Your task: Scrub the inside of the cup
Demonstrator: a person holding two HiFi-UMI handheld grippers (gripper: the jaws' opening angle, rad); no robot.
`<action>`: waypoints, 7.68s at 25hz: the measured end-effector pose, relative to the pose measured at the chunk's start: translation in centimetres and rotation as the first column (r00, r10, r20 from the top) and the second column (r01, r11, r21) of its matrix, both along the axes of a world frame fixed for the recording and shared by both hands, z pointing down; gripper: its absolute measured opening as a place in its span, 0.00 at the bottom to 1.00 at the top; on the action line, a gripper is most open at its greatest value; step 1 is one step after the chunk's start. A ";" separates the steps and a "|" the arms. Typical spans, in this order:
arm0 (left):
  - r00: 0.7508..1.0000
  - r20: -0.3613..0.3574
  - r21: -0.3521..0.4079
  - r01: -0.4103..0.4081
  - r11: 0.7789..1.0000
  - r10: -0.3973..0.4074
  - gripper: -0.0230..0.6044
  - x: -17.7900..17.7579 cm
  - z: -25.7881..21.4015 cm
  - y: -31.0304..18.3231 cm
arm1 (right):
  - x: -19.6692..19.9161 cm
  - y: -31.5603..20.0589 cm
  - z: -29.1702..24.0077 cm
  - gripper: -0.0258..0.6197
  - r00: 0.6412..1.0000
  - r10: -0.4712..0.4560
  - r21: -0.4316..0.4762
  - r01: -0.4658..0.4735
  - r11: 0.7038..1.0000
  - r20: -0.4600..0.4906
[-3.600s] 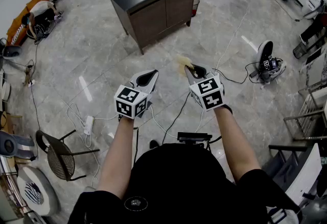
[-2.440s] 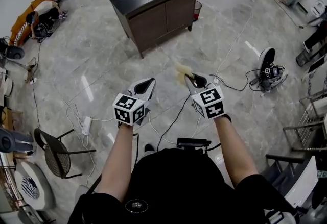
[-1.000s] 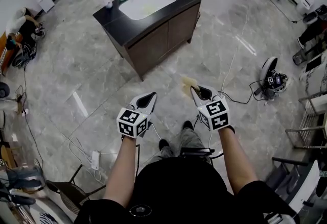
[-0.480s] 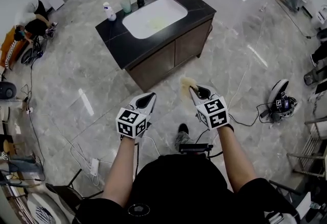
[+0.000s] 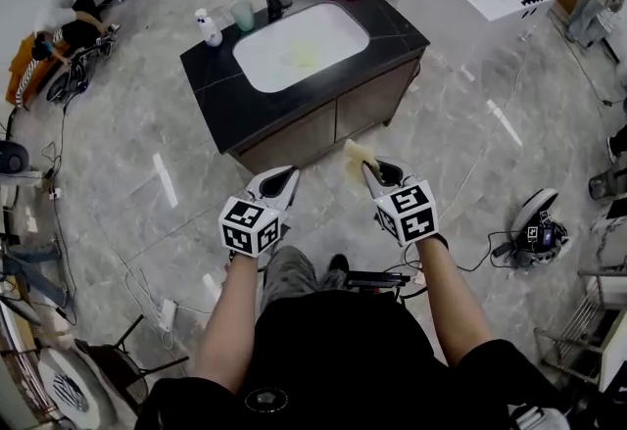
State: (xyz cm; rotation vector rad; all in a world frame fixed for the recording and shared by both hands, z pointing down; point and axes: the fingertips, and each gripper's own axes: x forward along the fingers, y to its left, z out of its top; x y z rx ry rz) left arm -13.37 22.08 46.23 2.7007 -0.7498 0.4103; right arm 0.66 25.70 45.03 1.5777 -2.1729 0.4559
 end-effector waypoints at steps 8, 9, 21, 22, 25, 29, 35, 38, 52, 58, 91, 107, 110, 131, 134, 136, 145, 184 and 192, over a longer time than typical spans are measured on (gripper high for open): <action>0.999 -0.020 -0.029 0.029 0.999 -0.030 0.04 1.2 1.3 -7.2 | 2.2 -6.5 1.6 0.11 1.000 0.007 -0.020 -0.007 1.000 0.001; 0.999 -0.023 -0.029 0.026 0.999 -0.026 0.04 1.5 1.4 -8.4 | 2.6 -7.6 1.7 0.11 1.000 0.013 -0.021 -0.013 1.000 -0.001; 0.988 -0.107 -0.066 -0.122 0.990 0.115 0.04 6.2 -0.4 -24.0 | 4.5 -23.5 0.4 0.10 0.996 0.089 -0.034 -0.089 0.995 -0.016; 0.986 -0.112 -0.063 -0.135 0.989 0.127 0.04 6.4 -0.8 -25.2 | 4.4 -24.8 0.3 0.11 0.995 0.094 -0.034 -0.094 0.995 -0.016; 0.981 -0.124 -0.064 -0.158 0.985 0.149 0.04 6.3 -1.4 -28.5 | 4.1 -27.9 0.3 0.11 0.994 0.105 -0.042 -0.106 0.994 -0.019; 0.984 -0.115 -0.076 -0.147 0.986 0.137 0.04 5.8 -0.9 -32.1 | 4.0 -30.7 0.3 0.10 0.993 0.111 -0.047 -0.113 0.993 -0.039; 0.991 -0.095 -0.121 -0.100 0.988 0.089 0.04 5.7 1.4 -34.2 | 4.6 -33.2 1.9 0.11 0.996 0.072 -0.081 -0.076 0.994 -0.050; 0.992 -0.090 -0.149 -0.098 0.984 0.085 0.04 6.2 2.5 -35.0 | 5.3 -34.9 2.7 0.11 0.998 0.051 -0.097 -0.053 0.994 -0.032; 0.964 -0.125 -0.166 0.212 0.963 -0.234 0.04 10.2 1.5 -39.6 | 10.7 -43.6 2.0 0.11 0.970 -0.242 -0.111 0.240 0.964 -0.006; 0.945 -0.110 -0.172 0.288 0.942 -0.309 0.04 9.8 2.0 -39.7 | 9.5 -45.2 2.3 0.11 0.938 -0.345 -0.113 0.341 0.933 -0.020; 0.922 -0.043 -0.053 0.383 0.922 -0.385 0.04 9.5 2.0 -43.2 | 9.0 -46.2 3.0 0.11 0.906 -0.417 -0.159 0.423 0.892 0.073; 0.940 0.332 -0.229 0.166 0.959 -0.083 0.59 12.8 17.7 -46.4 | 9.5 -52.0 5.9 0.11 0.912 -0.398 -0.246 0.410 0.878 0.099; 0.927 0.375 -0.261 0.113 0.959 -0.007 0.68 13.5 20.7 -46.1 | 9.8 -53.0 6.6 0.11 0.922 -0.375 -0.266 0.387 0.883 0.096; 0.954 0.296 -0.255 0.029 0.967 0.050 0.58 17.4 27.6 -48.2 | 9.6 -53.2 11.1 0.11 0.932 -0.348 -0.369 0.359 0.857 0.098; 0.952 0.301 -0.252 0.017 0.968 0.061 0.58 17.6 27.3 -47.9 | 9.6 -53.1 10.9 0.11 0.929 -0.359 -0.366 0.367 0.855 0.092; 0.948 0.310 -0.253 0.004 0.968 0.077 0.58 17.6 26.8 -47.5 | 9.4 -52.9 10.9 0.11 0.924 -0.373 -0.362 0.378 0.852 0.088; 0.945 0.301 -0.195 -0.070 0.978 0.128 0.57 18.1 22.3 -45.5 | 9.3 -52.5 10.6 0.11 0.899 -0.431 -0.351 0.428 0.833 0.074; 0.885 0.414 0.011 -0.239 0.971 0.214 0.60 20.3 11.9 -43.4 | 3.7 -46.8 7.1 0.10 0.480 -0.843 -0.384 0.846 0.371 0.243; 0.887 0.415 -0.048 -0.204 0.978 0.205 0.60 20.0 12.3 -43.8 | 3.7 -48.1 8.7 0.10 0.489 -0.872 -0.409 0.802 0.436 0.030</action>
